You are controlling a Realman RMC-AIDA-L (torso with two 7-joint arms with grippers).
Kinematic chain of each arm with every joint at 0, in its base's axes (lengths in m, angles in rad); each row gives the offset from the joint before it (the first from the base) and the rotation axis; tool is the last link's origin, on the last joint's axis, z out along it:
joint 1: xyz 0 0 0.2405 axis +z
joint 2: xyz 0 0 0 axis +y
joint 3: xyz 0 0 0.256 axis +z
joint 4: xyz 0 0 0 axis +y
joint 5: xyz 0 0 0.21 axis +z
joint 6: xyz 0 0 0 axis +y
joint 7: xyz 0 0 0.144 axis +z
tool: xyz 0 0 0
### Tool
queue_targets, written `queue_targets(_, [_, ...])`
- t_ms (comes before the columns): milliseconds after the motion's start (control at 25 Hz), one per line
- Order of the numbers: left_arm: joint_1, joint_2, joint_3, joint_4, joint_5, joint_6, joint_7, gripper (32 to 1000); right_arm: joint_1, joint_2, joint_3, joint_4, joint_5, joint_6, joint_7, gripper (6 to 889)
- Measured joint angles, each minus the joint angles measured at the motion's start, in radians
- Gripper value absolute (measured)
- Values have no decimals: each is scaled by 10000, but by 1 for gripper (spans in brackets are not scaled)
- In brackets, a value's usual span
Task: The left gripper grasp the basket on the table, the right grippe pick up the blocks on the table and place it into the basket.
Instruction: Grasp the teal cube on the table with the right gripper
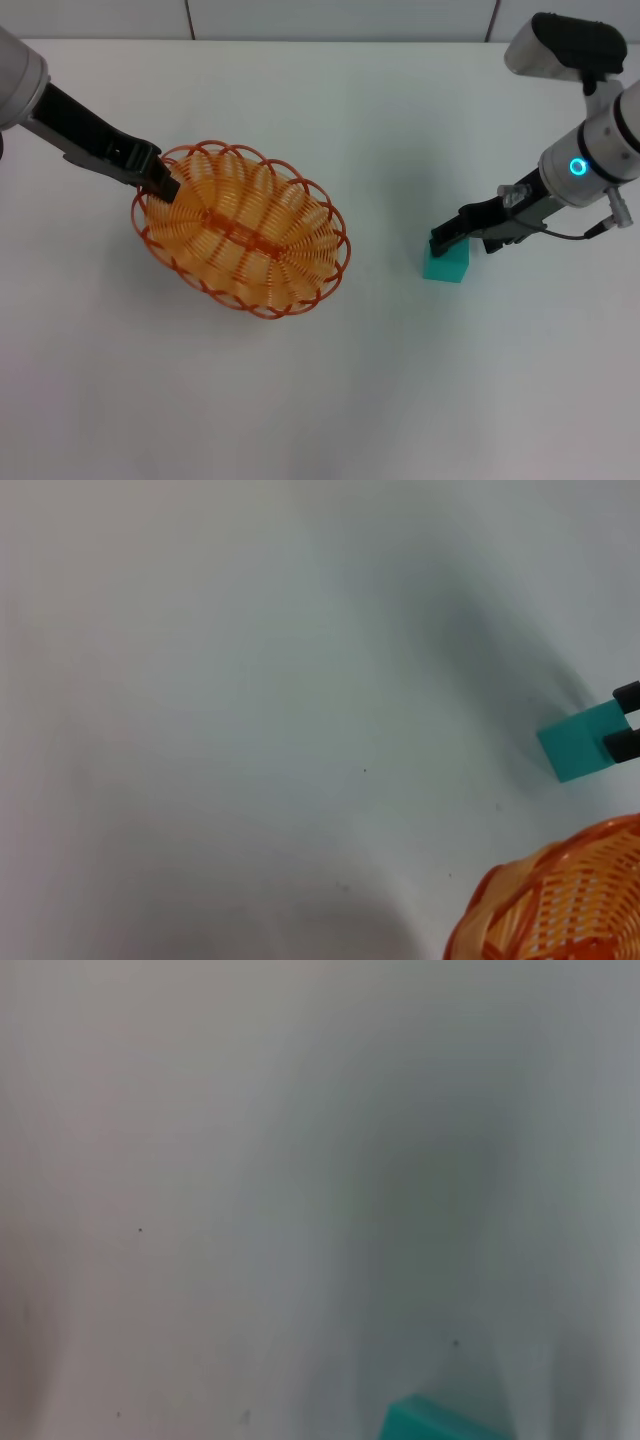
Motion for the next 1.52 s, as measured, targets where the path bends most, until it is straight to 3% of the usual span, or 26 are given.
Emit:
queue_targets(520, [-6, 0, 0, 0, 0, 0, 51, 93, 82, 17, 243, -17, 10, -68, 5, 846])
queue_targets(1520, [-21, -15, -38, -49, -1, 3, 118, 93, 150, 201, -408, 210, -99, -513, 7, 848])
